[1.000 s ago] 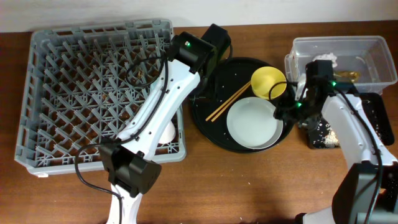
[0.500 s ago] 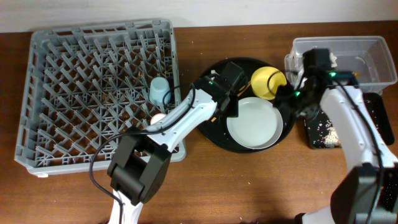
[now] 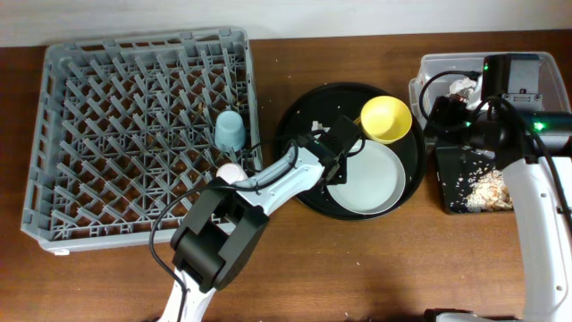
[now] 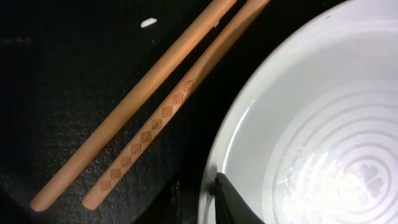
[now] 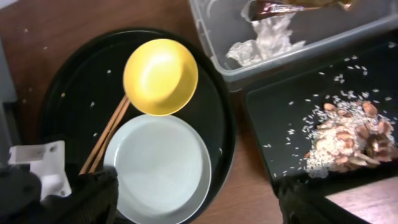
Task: Sort waste into correct bins and load items into the dishwasher rack
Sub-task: 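Grasp the rim of the white plate with the left gripper, then stand the white plate upright in the dish rack with the left gripper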
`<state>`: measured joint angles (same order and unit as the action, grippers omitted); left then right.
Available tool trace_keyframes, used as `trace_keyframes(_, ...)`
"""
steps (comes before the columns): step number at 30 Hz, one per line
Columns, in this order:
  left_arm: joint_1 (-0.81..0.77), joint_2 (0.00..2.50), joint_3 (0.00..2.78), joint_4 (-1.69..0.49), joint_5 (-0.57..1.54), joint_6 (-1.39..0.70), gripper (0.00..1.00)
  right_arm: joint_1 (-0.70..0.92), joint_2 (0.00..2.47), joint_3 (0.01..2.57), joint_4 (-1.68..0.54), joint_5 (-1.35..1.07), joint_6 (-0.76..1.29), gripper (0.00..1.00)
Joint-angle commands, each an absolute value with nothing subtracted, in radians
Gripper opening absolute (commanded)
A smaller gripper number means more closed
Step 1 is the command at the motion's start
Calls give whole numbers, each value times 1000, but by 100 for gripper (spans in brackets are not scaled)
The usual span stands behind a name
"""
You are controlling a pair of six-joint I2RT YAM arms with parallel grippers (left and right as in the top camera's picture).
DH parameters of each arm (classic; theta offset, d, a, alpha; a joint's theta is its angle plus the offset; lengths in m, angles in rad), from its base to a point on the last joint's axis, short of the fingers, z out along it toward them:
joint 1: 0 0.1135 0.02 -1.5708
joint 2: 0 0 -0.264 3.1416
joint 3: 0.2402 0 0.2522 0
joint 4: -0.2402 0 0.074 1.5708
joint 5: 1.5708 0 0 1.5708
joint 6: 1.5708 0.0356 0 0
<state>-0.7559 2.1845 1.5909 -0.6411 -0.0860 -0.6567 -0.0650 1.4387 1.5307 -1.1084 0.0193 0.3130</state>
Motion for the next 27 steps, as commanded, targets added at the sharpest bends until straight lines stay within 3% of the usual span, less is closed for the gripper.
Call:
trace_keyframes(1, -762, 2197, 1584, -640, -101, -659, 9, -123, 1424, 1552, -1108, 64, 410, 92)
trace_keyframes(3, -761, 2197, 1584, -640, -102, -659, 1, -195, 1414, 1552, -1108, 93, 428, 99)
trace_keyframes(7, -758, 2197, 1593, -649, -101, -657, 1, -337, 1414, 1552, -1120, 117, 427, 98)
trace_keyframes(15, -729, 1863, 1770, -861, -303, -258, 0, -361, 1414, 1552, -1119, 117, 428, 99)
trace_keyframes(18, -685, 1680, 1770, -868, -736, -233, 0, -361, 1414, 1552, -1119, 117, 428, 98)
trace_keyframes(20, -619, 1685, 1769, -864, -1040, -229, 0, -361, 1414, 1552, -1119, 117, 427, 98)
trace_keyframes(24, -376, 1775, 1769, -689, -1089, -229, 0, -361, 1414, 1552, -1119, 117, 428, 98)
trace_keyframes(27, -321, 1891, 1769, -442, -1089, -43, 0, -361, 1414, 1552, -1119, 117, 427, 98)
